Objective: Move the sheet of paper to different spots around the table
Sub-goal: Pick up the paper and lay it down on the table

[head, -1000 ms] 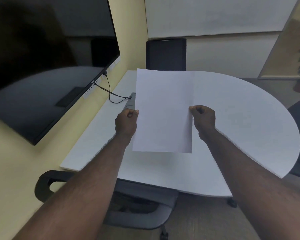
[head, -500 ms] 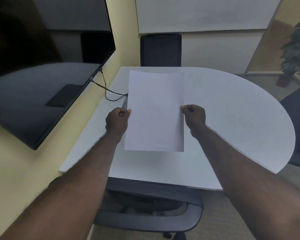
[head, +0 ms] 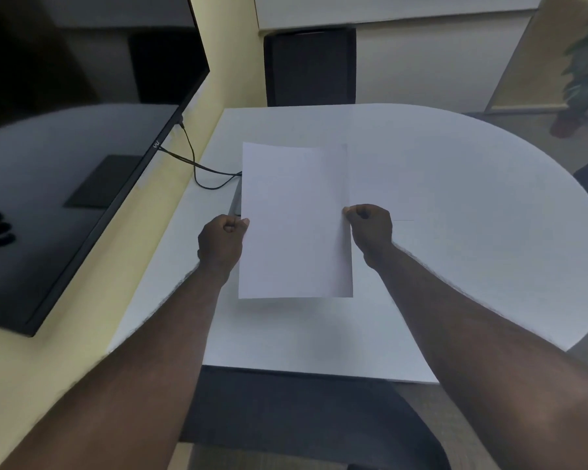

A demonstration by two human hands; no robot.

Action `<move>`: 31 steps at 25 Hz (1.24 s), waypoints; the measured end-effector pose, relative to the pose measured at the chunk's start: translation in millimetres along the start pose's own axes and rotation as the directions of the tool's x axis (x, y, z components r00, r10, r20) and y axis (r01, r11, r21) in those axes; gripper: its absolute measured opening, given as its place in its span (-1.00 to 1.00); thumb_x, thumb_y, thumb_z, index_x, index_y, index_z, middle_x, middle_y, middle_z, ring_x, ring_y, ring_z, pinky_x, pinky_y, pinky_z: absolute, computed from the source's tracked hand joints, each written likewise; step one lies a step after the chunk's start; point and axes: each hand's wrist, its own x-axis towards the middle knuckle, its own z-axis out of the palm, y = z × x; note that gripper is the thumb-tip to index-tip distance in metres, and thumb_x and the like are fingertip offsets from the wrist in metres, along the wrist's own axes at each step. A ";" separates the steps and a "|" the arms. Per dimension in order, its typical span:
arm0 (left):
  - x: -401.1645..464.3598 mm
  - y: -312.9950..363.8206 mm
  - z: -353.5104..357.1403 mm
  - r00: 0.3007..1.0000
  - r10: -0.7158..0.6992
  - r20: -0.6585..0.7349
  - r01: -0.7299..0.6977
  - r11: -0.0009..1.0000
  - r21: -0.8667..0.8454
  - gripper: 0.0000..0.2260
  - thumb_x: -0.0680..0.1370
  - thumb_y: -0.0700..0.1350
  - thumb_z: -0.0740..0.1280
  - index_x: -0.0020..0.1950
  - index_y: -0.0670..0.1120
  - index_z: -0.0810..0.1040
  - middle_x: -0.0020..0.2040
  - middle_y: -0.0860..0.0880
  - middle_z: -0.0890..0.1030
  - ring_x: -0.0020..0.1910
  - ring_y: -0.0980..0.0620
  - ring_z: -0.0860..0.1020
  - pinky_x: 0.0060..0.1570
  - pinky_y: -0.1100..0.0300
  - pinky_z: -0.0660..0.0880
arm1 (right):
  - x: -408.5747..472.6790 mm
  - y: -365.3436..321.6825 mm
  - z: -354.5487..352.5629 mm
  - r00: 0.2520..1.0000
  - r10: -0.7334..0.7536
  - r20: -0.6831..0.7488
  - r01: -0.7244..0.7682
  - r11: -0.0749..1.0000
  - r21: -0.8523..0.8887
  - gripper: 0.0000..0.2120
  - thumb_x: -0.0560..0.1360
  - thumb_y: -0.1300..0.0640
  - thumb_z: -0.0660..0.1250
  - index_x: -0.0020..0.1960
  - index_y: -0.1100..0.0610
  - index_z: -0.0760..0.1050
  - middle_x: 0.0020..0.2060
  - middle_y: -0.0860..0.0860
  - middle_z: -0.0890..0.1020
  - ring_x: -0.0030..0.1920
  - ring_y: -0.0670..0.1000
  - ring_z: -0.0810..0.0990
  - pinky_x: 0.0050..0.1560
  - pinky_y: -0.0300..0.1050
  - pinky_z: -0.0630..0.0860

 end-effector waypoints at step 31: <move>75.4 -177.7 114.6 0.945 -0.189 0.268 0.162 0.979 0.121 -0.82 0.48 0.01 0.41 -0.20 -0.09 0.59 -0.33 0.12 0.56 -0.18 -0.04 0.57 -0.13 0.18 0.44 | 53.6 152.9 96.3 0.936 0.315 -0.154 -0.345 0.908 -0.237 -0.67 0.44 0.11 0.32 -0.46 0.04 0.30 -0.45 -0.04 0.37 -0.27 0.10 0.34 -0.09 0.00 0.27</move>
